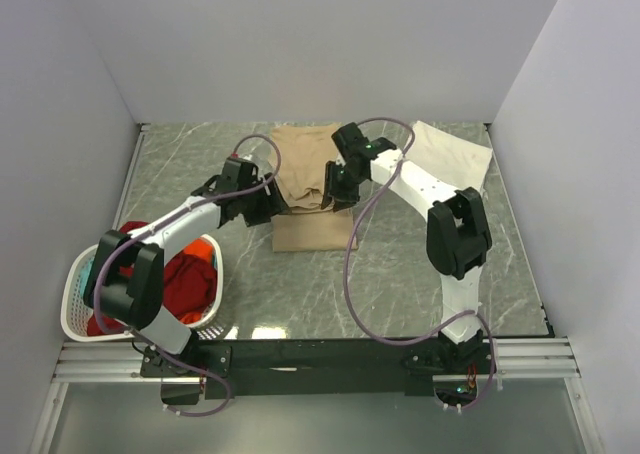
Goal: Fold and stack the t-shirts
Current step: Fold the tshirt
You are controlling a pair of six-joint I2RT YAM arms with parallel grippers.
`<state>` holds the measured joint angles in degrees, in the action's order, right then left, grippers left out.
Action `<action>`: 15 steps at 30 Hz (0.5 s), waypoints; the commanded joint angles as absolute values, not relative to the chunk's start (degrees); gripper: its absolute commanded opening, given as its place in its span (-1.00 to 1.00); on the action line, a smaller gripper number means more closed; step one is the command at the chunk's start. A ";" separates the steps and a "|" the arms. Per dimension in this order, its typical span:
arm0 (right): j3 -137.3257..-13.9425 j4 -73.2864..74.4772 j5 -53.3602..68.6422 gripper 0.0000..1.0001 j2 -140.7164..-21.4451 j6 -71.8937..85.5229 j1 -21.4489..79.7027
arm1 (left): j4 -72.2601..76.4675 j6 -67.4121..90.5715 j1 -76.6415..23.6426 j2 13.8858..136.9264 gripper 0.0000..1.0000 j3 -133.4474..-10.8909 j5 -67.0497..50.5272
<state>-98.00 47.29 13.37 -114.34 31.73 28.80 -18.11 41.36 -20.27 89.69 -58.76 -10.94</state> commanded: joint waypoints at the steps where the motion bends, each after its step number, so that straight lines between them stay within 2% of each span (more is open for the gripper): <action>1: -97.73 44.56 14.41 -0.13 -116.01 33.57 30.15 | -9.78 43.15 -23.55 88.15 0.41 -57.13 -12.21; 8: -102.56 45.52 14.86 -0.14 -121.28 34.89 30.76 | -0.54 44.47 -27.42 93.34 0.45 -50.98 -14.85; 15: -104.68 45.53 14.85 -0.14 -124.63 35.95 30.67 | 2.46 43.33 -29.00 96.77 0.46 -48.43 -14.68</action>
